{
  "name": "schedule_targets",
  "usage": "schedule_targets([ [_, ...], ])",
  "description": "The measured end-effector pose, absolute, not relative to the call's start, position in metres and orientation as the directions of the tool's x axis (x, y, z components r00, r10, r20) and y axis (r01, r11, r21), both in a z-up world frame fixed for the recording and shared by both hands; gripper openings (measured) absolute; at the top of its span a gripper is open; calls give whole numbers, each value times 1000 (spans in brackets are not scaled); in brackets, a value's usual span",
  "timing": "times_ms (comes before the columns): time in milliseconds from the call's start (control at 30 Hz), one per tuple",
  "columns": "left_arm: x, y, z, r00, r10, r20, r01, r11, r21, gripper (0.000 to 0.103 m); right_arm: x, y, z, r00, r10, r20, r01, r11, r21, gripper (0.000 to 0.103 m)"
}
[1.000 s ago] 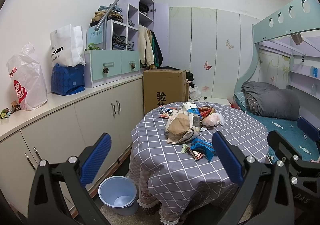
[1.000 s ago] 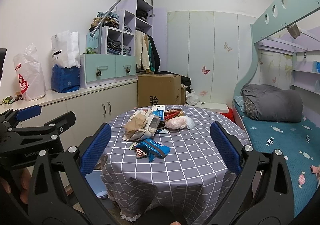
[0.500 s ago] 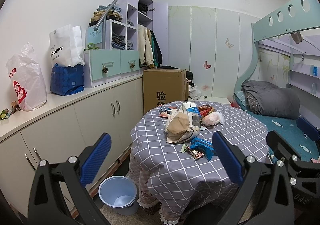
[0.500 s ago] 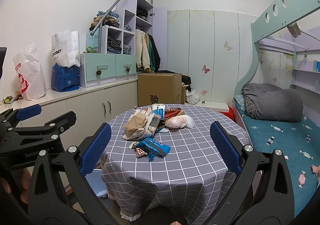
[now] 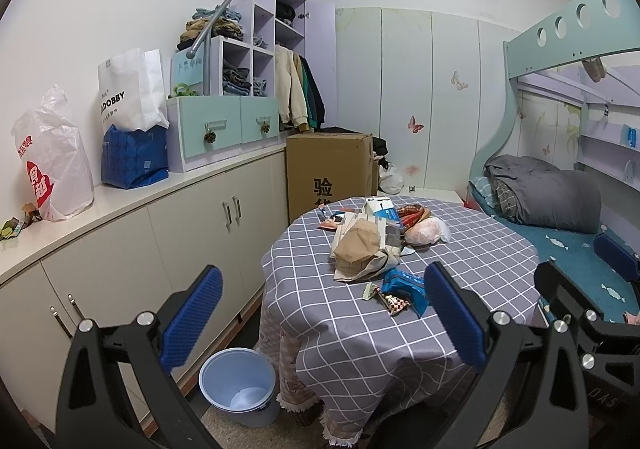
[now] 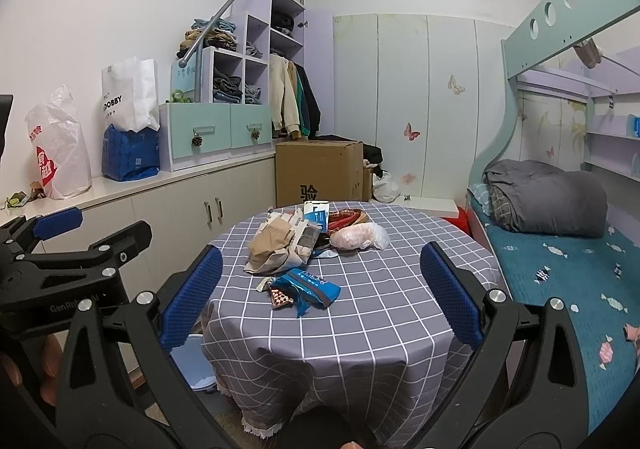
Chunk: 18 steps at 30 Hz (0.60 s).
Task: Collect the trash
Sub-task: 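Grasp the blue snack wrapper with the right gripper while the left grasps the red-checked wrapper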
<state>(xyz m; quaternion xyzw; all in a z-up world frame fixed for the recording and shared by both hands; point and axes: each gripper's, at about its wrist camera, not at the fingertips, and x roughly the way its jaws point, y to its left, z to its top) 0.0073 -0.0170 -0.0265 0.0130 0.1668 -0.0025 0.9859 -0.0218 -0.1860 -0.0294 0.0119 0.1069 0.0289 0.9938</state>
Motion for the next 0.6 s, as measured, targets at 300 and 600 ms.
schedule_targets([
  [300, 19, -15, -34, 926, 18, -377, -2, 999, 43, 99, -9, -194, -38, 963, 70, -260, -56, 997, 62, 97],
  [600, 56, -17, -66, 867, 27, -497, 0, 998, 55, 99, 30, -208, -68, 926, 76, -369, -41, 994, 100, 97],
])
